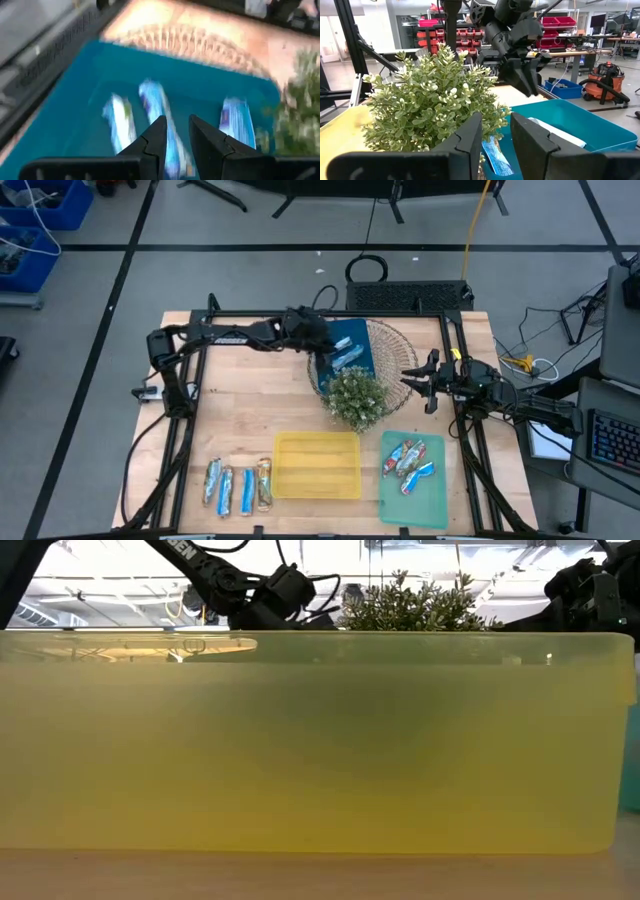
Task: Pick and place Granola Bars by type
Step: Put the yellow granola bar into the yellow bin
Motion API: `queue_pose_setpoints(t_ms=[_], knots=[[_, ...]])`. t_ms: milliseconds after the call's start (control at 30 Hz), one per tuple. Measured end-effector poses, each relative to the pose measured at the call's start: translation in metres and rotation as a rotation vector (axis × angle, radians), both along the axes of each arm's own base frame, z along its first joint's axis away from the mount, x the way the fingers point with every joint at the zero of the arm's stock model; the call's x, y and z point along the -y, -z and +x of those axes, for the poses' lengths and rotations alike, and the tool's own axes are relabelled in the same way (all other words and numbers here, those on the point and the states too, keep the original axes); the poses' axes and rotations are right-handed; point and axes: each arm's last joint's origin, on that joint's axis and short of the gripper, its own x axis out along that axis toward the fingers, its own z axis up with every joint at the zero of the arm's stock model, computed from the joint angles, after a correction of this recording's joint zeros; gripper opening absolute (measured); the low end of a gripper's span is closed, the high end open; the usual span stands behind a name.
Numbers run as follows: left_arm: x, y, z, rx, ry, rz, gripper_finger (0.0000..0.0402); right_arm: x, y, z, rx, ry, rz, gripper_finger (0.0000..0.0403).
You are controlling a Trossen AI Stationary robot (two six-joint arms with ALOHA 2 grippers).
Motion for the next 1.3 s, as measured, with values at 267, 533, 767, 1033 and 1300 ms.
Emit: queue_pose_setpoints(t_ms=[267, 533, 767, 1033, 1300], knots=[[0.006, -0.034, -0.024, -0.023, 0.017, 0.014, 0.0088, 0.000, 0.000, 0.000, -0.002, 0.000, 0.000, 0.0093], [0.027, -0.058, -0.037, 0.012, 0.091, 0.086, 0.0088, 0.000, 0.000, 0.000, -0.004, -0.001, 0.001, 0.0093], [0.044, -0.032, -0.076, 0.138, -0.030, 0.156, 0.0088, 0.000, 0.000, 0.000, -0.004, 0.000, 0.001, 0.0093], [0.078, -0.002, -0.148, 0.343, -0.039, 0.047, 0.0088, 0.000, 0.000, 0.000, -0.003, 0.000, 0.001, 0.0093], [0.112, 0.011, -0.204, 0.407, 0.099, -0.207, 0.0088, 0.000, 0.000, 0.000, -0.003, 0.000, 0.001, 0.0093]])
